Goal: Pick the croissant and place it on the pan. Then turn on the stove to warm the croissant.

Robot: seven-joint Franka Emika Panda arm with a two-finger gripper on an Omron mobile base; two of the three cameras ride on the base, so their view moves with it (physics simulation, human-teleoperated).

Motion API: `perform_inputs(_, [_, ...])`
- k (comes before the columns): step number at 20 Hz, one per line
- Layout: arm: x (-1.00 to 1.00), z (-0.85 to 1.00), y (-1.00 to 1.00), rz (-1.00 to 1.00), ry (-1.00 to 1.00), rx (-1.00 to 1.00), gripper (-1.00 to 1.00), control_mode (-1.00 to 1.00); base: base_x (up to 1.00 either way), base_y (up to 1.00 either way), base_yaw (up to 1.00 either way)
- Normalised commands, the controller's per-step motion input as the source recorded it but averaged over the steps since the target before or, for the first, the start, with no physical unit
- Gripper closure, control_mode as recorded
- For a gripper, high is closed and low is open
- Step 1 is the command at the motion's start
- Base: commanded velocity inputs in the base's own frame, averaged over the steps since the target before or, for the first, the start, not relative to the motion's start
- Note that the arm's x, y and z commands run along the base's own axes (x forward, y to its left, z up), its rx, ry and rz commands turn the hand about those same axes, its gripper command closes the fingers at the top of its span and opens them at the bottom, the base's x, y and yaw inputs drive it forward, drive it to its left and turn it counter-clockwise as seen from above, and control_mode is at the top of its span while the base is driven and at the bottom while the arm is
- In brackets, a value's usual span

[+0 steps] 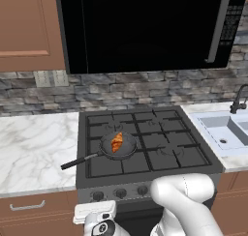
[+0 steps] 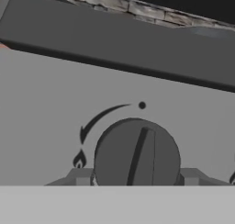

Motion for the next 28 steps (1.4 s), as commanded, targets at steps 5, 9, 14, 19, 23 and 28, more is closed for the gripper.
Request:
perform_inputs(5, [0.00,0.00,0.00,0.00,0.00,0.00,1.00,-1.00,0.00,0.00,0.00])
perform_inputs(9, [0.00,0.00,0.00,0.00,0.00,-0.02,1.00,-1.00,0.00,0.00,0.00])
perform_inputs(14, [0.00,0.00,0.00,0.00,0.00,-0.08,1.00,-1.00,0.00,0.00,0.00])
perform_inputs(19, [0.00,0.00,0.00,0.01,0.00,-0.11,1.00,-1.00,0.00,0.00,0.00])
perform_inputs(23, [0.00,0.00,0.00,0.01,0.00,-0.11,1.00,-1.00,0.00,0.00,0.00])
perform_inputs(28, [0.00,0.00,0.00,0.01,0.00,-0.09,1.00,-1.00,0.00,0.00,0.00])
